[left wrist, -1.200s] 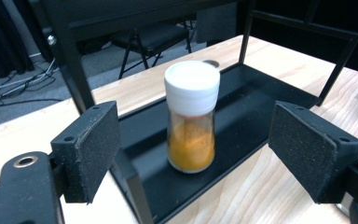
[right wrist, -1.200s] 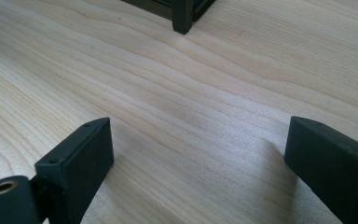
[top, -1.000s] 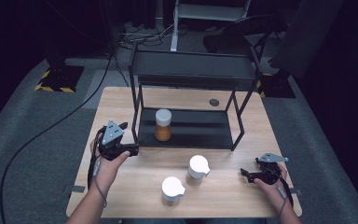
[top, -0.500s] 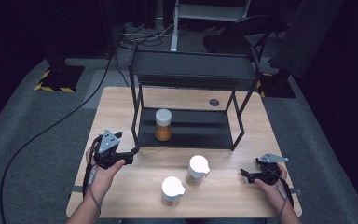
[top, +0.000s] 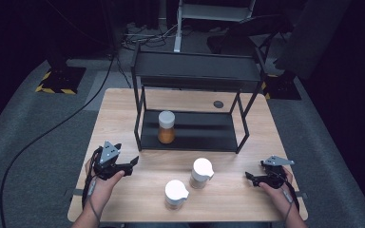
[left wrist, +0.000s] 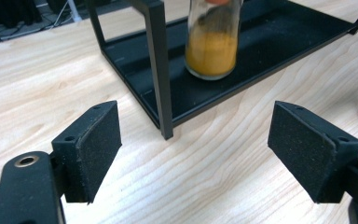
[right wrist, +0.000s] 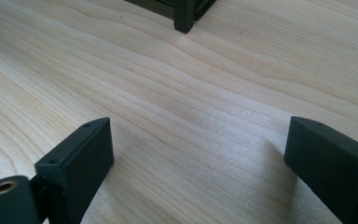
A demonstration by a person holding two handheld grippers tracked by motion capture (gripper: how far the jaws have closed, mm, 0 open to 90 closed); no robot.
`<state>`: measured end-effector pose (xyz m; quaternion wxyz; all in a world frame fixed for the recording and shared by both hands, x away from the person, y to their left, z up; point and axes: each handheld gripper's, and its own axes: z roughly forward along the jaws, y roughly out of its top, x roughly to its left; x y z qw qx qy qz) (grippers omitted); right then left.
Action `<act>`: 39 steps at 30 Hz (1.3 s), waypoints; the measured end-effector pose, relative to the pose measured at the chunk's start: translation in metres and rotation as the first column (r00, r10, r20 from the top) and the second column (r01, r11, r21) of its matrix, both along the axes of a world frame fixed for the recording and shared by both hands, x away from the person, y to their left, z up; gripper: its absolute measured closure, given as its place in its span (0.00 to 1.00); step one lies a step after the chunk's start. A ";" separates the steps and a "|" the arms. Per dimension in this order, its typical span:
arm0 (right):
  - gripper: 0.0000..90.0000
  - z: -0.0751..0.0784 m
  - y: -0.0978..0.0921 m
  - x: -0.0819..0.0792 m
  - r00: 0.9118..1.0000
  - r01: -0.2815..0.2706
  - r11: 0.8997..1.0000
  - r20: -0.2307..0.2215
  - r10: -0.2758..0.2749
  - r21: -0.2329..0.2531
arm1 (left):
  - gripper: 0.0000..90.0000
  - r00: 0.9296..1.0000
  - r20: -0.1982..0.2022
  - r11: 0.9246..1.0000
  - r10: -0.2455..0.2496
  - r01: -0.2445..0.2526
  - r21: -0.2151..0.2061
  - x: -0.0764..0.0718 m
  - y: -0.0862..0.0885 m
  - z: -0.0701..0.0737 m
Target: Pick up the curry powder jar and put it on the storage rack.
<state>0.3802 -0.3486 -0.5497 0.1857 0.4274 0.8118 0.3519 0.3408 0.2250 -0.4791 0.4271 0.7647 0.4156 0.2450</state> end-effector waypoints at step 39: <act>0.09 0.000 0.001 0.000 1.000 -0.001 1.000 0.000 0.001 -0.002 | 0.18 0.979 -0.168 0.993 0.111 -0.102 0.064 -0.017 0.022 -0.063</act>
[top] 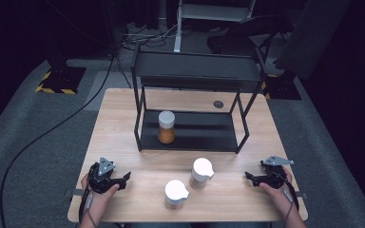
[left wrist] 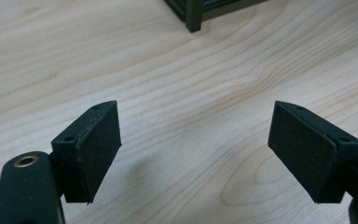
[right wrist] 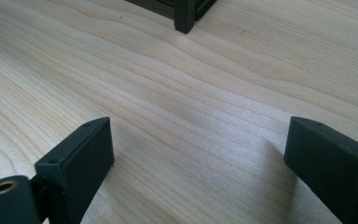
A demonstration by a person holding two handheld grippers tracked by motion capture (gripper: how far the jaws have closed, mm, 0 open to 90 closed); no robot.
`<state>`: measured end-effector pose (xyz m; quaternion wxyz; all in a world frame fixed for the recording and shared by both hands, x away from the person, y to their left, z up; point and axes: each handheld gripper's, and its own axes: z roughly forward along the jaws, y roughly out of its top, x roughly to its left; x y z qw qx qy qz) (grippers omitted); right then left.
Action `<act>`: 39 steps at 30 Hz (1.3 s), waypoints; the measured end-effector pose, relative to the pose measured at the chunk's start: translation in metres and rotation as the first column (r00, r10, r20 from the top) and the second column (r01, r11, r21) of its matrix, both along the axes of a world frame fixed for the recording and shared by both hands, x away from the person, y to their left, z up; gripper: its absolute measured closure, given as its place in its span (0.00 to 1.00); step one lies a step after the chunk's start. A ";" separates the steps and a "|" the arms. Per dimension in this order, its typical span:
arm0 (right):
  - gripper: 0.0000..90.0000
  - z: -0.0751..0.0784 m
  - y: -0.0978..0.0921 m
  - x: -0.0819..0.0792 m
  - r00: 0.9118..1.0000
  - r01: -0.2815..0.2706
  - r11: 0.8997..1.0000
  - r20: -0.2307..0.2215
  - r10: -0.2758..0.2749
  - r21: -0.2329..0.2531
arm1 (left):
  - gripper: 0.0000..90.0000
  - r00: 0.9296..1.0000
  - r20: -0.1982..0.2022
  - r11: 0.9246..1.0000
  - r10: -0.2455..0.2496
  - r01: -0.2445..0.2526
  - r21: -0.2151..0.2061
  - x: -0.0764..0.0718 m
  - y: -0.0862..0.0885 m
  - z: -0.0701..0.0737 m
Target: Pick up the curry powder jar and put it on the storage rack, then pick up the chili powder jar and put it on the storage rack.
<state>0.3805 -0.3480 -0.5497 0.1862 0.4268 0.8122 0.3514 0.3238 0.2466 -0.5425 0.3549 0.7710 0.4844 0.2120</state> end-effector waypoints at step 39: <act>0.09 0.000 0.001 -0.002 1.000 0.028 1.000 -0.002 -0.028 0.001 | 0.07 0.997 -0.069 0.998 0.042 -0.039 0.043 0.002 -0.002 -0.006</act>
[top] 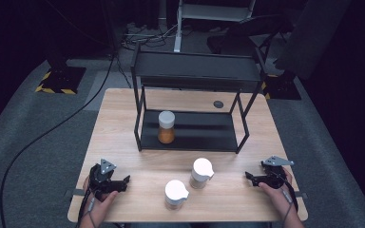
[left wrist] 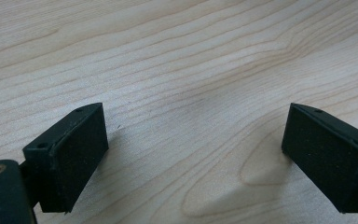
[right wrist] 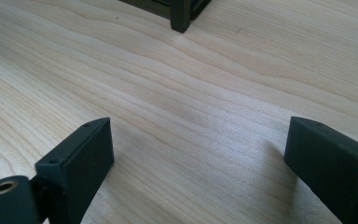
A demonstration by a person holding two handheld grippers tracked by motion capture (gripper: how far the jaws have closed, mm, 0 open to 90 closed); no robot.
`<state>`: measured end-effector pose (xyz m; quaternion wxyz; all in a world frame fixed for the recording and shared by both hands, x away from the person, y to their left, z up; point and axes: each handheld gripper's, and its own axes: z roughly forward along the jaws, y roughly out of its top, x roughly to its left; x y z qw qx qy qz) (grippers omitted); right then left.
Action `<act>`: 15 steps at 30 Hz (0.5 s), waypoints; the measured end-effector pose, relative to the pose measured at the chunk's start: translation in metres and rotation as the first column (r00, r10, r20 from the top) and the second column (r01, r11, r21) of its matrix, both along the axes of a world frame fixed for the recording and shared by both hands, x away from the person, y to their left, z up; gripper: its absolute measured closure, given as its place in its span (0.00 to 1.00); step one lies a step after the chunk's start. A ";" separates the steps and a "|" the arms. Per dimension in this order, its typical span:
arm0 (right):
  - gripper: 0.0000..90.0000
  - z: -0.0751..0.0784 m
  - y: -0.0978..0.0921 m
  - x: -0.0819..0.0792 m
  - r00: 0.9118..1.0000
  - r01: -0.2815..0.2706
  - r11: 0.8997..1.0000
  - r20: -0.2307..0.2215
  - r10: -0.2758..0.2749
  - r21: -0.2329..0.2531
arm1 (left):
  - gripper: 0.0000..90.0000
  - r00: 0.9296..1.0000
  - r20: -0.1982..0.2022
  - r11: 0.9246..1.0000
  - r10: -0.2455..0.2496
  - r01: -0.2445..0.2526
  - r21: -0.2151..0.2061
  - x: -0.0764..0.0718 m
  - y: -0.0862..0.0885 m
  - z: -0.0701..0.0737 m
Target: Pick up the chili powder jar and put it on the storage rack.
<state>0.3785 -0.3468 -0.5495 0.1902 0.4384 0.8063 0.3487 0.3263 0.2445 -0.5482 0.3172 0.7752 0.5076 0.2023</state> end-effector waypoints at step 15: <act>0.09 0.013 -0.002 -0.004 1.000 0.013 0.999 0.009 -0.014 0.050 | 0.07 1.000 0.000 1.000 0.000 0.000 0.000 0.000 0.000 0.000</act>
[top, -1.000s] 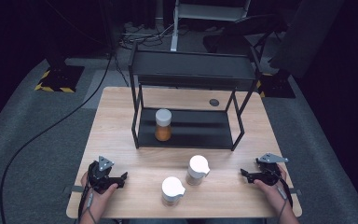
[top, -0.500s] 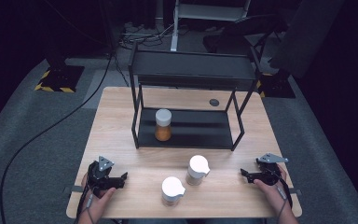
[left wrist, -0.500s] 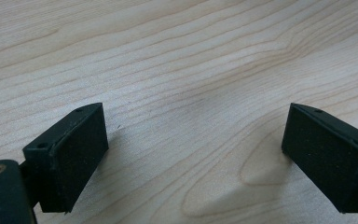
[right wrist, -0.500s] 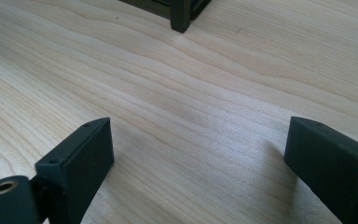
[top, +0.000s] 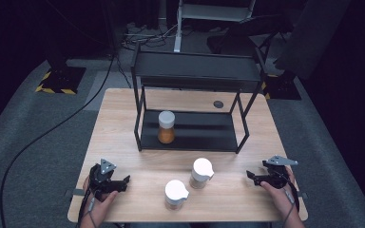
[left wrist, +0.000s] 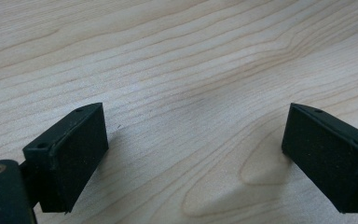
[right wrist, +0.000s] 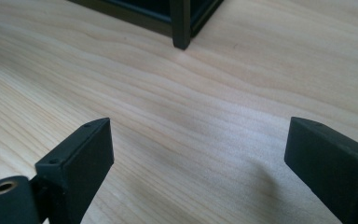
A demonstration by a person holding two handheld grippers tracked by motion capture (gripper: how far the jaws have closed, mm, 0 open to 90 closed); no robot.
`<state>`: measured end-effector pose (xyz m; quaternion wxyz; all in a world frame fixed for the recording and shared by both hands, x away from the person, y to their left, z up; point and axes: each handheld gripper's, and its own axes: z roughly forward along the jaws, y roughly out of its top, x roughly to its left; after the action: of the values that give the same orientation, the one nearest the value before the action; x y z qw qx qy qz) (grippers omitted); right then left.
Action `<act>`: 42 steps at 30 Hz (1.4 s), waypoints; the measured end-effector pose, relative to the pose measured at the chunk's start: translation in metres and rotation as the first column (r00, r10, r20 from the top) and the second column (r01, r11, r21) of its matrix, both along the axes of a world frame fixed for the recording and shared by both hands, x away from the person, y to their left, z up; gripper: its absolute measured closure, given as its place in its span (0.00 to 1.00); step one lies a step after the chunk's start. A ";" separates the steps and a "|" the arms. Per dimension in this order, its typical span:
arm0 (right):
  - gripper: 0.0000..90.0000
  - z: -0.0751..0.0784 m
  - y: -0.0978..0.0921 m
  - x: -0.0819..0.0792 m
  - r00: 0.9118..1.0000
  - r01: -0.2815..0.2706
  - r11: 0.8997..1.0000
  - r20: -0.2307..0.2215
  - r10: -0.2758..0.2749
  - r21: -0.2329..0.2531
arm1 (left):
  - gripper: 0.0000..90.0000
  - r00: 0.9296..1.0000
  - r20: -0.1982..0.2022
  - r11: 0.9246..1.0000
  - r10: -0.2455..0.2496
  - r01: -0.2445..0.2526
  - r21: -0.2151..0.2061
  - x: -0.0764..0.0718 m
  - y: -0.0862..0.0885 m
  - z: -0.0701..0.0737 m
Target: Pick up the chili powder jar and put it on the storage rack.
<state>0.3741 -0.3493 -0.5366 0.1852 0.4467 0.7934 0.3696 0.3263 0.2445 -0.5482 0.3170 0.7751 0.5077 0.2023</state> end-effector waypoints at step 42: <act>0.09 0.082 0.054 -0.049 0.979 -0.101 0.992 0.186 0.086 0.070 | 0.07 1.000 -0.001 1.000 0.002 -0.002 0.000 -0.001 0.000 0.000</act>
<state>0.3249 -0.2949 -0.4544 0.2220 0.3801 0.7779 0.4484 0.3252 0.2443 -0.5482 0.3164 0.7748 0.5087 0.2021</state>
